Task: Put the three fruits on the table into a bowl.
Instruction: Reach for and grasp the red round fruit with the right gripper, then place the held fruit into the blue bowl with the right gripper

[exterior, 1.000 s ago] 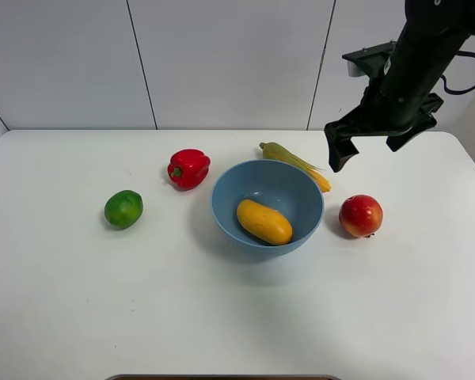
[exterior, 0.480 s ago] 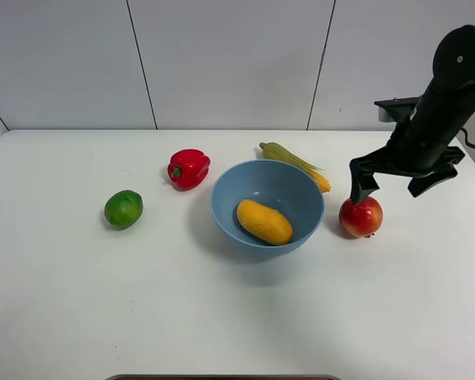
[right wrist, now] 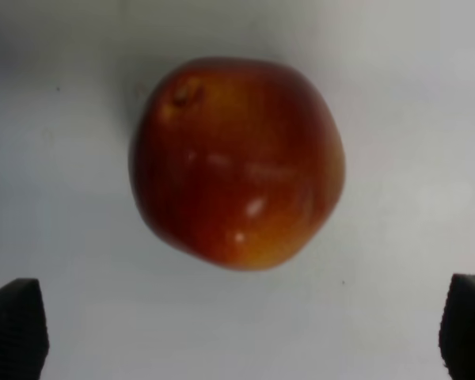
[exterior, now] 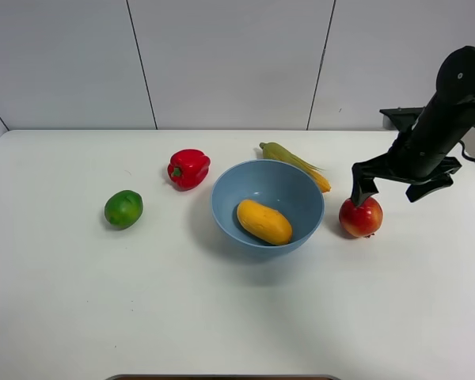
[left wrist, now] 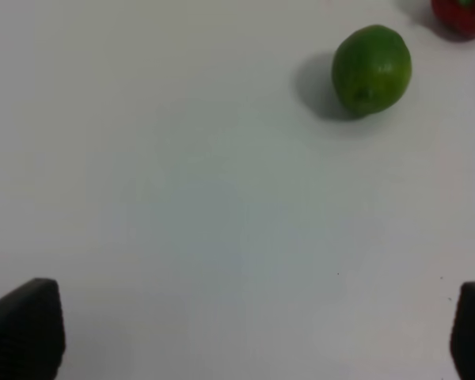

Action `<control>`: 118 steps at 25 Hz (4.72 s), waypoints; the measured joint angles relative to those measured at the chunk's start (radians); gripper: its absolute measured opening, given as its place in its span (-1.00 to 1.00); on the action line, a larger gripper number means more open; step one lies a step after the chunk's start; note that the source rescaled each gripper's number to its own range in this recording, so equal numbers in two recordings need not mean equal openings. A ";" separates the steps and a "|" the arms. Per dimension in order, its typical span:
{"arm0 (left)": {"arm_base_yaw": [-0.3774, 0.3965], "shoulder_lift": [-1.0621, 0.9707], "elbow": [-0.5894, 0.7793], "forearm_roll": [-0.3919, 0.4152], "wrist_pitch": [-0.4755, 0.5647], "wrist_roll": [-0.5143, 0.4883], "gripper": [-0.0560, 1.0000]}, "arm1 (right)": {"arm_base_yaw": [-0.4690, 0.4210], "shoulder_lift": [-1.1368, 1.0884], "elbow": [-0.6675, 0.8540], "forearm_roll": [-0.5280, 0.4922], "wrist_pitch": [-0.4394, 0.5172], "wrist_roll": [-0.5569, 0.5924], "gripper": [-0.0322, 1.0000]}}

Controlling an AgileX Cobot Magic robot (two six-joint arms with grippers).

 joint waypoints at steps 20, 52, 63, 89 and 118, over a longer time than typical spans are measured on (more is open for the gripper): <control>0.000 0.000 0.000 0.000 0.000 0.000 1.00 | 0.000 0.203 0.000 0.046 -0.136 -0.058 0.99; 0.000 0.000 0.000 0.000 0.000 0.000 1.00 | 0.000 0.287 0.000 0.091 -0.195 -0.088 -0.08; 0.000 0.000 0.000 0.000 0.000 0.000 1.00 | 0.000 0.287 0.000 0.090 -0.195 -0.084 -0.44; 0.000 0.000 0.000 0.000 0.000 0.000 1.00 | 0.000 0.110 0.000 -0.018 -0.125 0.074 -0.44; 0.000 0.000 0.000 0.000 0.000 0.000 1.00 | 0.357 0.174 -0.380 0.065 0.015 -0.001 -0.44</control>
